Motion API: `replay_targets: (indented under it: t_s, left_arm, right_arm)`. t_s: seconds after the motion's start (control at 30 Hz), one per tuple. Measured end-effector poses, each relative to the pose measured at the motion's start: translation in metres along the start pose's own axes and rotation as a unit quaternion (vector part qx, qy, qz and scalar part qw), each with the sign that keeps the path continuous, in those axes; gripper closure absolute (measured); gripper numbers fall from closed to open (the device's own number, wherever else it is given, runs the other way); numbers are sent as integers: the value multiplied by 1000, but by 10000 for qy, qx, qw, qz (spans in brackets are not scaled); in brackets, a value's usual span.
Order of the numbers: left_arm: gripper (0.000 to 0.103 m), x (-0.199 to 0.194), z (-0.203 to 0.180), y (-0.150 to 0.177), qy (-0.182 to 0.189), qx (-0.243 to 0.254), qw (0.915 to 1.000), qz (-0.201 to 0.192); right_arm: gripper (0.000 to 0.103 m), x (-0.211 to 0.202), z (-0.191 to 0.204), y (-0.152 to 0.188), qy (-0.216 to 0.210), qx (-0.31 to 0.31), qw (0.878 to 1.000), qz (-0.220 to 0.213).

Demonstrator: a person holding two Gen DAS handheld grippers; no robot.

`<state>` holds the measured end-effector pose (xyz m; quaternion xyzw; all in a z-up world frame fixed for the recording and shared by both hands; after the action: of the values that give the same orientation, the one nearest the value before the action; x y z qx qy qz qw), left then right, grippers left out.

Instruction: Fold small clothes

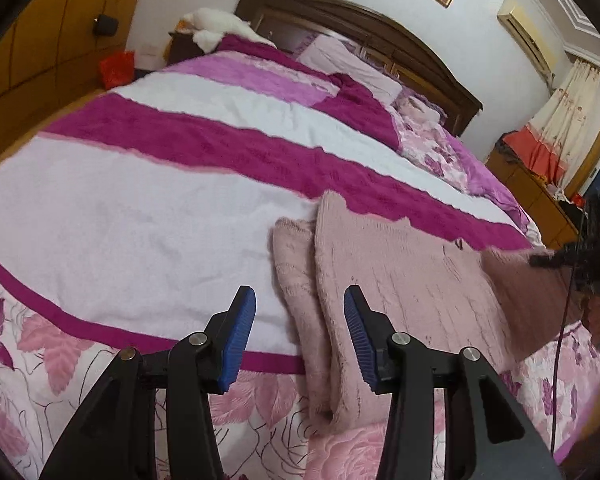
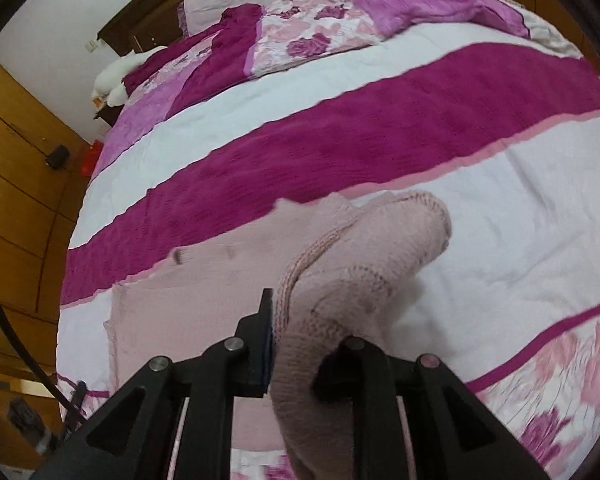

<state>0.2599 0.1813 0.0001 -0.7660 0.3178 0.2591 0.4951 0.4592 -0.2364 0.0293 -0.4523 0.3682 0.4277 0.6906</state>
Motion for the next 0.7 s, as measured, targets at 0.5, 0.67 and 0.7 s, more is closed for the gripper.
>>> replay_targets:
  t_s: [0.5,0.67,0.7]
  left_arm:
    - [80,-8,27,4,-435,-19,9989,150]
    - [80,-12,35,7,-495,-72,9985,226]
    - [80,-13,35,7,-501,-36,9985,225]
  right_arm:
    - [86,79,216,78,380,-1382,9897,30]
    - [87,114,250,108,329,-1738,9840,212]
    - [87,117,253,111,343,-1788,9830,231]
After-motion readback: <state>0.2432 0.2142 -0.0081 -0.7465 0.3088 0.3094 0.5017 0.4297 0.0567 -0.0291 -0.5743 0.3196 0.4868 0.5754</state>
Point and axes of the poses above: each gripper's, at about its wrist camera, not at the fingertips, and x roughly the way its jaws point, z to its left, y to its underside, the point moved 4 cm from there along x, roughly the way its jaws point, and after that the axes turned 5 degrees about z, right-handed, at the moved point
